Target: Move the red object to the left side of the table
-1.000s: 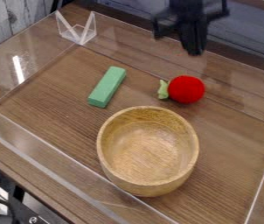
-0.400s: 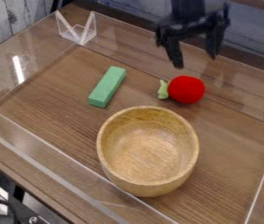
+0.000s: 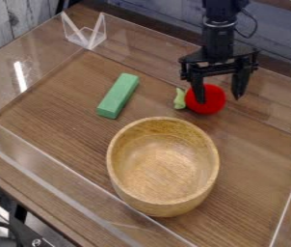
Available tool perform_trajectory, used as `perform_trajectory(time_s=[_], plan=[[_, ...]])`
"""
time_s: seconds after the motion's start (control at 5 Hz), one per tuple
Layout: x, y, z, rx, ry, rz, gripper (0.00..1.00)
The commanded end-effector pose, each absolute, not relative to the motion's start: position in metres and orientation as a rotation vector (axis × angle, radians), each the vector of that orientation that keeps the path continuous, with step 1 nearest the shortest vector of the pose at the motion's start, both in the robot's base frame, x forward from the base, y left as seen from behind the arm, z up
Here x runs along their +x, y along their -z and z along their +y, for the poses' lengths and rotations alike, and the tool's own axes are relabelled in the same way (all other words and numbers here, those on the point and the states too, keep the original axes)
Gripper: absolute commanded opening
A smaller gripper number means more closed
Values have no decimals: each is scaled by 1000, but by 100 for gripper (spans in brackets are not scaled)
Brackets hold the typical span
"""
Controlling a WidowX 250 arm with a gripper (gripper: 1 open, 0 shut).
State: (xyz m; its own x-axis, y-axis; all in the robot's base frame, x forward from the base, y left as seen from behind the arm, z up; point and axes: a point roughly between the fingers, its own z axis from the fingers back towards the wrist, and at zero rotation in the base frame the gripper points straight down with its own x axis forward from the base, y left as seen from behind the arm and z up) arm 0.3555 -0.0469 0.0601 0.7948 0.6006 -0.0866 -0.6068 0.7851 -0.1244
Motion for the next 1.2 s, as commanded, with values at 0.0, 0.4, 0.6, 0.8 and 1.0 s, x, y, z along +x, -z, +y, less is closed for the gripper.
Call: perform_trajectory(time_s=[0.0, 0.4, 0.6, 0.8, 1.0], plan=[[361, -54, -41, -151, -690, -13, 100], [357, -50, -27, -150, -800, -24, 0], [355, -81, -18, -188, -854, -57, 0], [351, -124, -11, -236, -861, -120, 0], [345, -160, 5, -263, -889, -158, 0]])
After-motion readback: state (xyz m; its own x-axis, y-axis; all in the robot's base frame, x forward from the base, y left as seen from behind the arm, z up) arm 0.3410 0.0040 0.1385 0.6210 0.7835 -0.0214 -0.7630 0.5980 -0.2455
